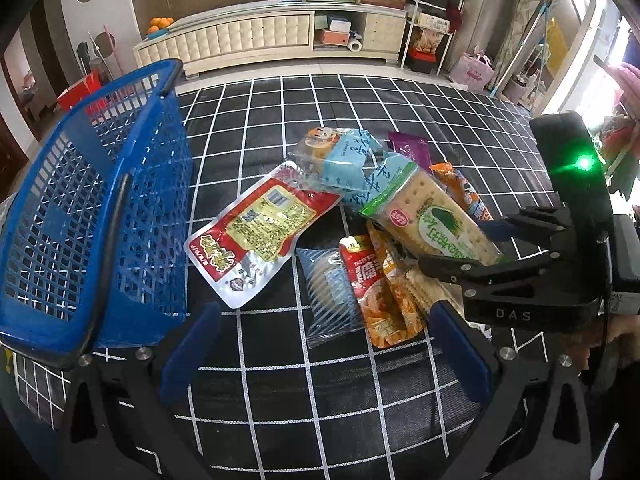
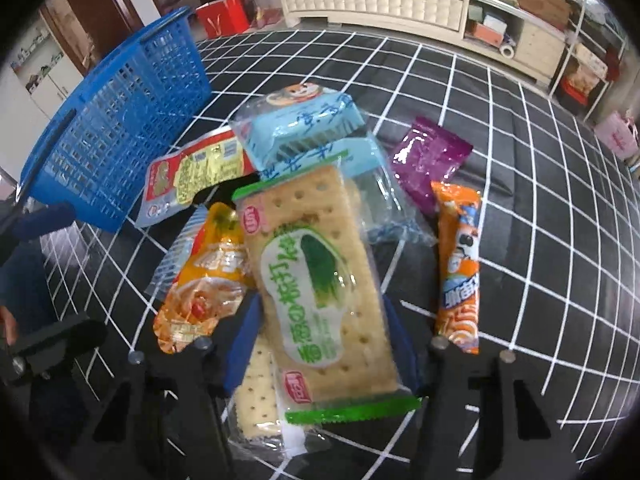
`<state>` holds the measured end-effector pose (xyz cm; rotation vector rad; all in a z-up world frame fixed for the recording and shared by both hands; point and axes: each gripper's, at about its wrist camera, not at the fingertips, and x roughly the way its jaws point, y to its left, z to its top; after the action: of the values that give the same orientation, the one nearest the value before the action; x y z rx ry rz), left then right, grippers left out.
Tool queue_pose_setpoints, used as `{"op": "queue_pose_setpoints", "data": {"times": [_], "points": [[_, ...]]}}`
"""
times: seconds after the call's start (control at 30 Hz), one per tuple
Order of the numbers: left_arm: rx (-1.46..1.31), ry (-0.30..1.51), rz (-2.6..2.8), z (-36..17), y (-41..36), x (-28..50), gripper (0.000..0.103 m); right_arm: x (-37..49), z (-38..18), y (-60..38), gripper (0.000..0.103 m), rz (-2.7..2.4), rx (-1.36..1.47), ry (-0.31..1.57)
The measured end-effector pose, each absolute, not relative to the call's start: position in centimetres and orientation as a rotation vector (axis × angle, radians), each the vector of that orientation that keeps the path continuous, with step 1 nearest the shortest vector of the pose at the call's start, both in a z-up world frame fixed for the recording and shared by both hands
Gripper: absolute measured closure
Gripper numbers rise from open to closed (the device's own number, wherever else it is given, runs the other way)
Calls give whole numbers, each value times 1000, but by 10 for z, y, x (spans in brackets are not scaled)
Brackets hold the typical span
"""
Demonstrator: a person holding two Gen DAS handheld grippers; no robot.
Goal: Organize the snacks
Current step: 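Grasp the green-labelled cracker pack with the right tool while the left tool grasps a plain cracker pack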
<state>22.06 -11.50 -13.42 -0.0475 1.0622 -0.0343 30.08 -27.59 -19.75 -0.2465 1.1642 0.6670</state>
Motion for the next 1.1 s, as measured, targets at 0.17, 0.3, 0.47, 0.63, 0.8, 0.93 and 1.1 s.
{"op": "queue_pose_setpoints", "data": {"times": [0.17,0.3,0.47,0.63,0.8,0.93,1.1], "points": [[-32,1070,-49,-136,-124,212,0,286,-197,-280,43,657,-274,1150],[-11,1083,-73,-135,-133,202,0,274,-192,-289,44,662,-187,1164],[-71,1119,-102,-136,-141,197,0,262,-167,-324,44,593,-75,1122],[-150,1190,-125,-149,-159,200,0,255,-157,-359,43,530,-18,1107],[-196,1258,-117,-167,-181,207,0,243,-159,-376,43,493,-3,1105],[-240,1294,-75,-189,-191,216,7,242,-162,-389,43,483,22,1104],[-243,1336,-19,-213,-202,232,18,247,-165,-395,43,484,35,1092]]}}
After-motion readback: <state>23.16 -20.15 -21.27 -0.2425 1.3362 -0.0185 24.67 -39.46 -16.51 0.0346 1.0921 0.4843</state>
